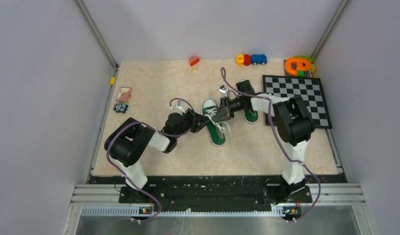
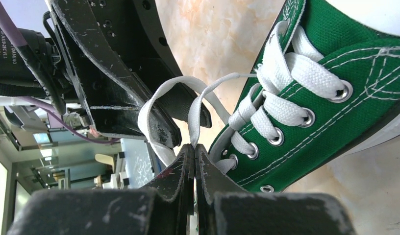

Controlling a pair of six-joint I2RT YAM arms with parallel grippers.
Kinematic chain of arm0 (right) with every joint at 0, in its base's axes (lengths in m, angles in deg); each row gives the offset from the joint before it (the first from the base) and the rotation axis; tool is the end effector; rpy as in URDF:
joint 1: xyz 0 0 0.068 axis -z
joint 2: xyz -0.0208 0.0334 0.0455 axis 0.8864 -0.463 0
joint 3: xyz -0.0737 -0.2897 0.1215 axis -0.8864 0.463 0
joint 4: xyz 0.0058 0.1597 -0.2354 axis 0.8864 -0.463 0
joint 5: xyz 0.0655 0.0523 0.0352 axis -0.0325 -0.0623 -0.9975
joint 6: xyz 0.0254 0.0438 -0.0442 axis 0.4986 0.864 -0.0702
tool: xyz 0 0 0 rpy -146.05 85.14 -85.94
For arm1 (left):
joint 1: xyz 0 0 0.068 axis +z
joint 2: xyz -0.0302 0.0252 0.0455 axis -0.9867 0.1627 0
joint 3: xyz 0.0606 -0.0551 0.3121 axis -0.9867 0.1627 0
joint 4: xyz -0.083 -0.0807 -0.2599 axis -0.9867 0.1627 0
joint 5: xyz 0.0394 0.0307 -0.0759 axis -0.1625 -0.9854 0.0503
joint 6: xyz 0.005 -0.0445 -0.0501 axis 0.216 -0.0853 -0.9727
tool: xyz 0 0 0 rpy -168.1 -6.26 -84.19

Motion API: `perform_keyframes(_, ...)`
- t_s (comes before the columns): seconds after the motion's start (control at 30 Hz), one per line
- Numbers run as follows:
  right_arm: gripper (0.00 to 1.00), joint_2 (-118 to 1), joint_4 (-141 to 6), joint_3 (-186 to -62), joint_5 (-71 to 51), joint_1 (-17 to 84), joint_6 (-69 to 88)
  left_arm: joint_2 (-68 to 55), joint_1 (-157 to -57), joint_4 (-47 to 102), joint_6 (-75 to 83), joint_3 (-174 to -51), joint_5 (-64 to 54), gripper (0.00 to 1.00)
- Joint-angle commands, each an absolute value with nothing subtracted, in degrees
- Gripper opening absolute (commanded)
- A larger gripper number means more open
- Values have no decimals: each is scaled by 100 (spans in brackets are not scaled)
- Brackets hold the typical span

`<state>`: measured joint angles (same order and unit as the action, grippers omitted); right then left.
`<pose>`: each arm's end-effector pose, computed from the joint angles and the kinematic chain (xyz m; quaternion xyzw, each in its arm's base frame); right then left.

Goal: Tie the shoes
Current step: Cross the shoelace with the shoelace.

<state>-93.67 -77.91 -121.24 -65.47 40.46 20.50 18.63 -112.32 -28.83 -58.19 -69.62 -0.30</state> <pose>0.4031 0.2141 0.1742 -0.1883 0.8054 0.5570 0.0751 0.2863 -0.1907 0.1589 -0.2140 0.7513 -0.5446 0.3052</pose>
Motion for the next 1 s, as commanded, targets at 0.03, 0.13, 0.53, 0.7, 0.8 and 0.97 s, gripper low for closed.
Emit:
perform_keyframes(0.03,0,-9201,-7724,-12314,-6672,4036,1867,1919,-11213,-3201,-5827,-7162,37,38)
perform_keyframes(0.13,0,-9199,-7725,-12318,-6688,4020,1861,1972,-11214,-3166,-5835,-7235,59,38)
perform_keyframes(0.53,0,-9167,-7656,-12317,-6786,3992,1895,2171,-11207,-3188,-5861,-7334,105,30)
perform_keyframes(0.7,7,-9071,-7727,-12281,-6584,4007,1884,2160,-11201,-3288,-5830,-7339,146,0)
perform_keyframes(0.8,17,-8801,-7777,-12203,-6121,4132,1922,2018,-11199,-3093,-5761,-7339,244,0)
perform_keyframes(0.97,22,-8291,-7594,-11994,-5709,4326,2179,1652,-11195,-2449,-5500,-7364,423,0)
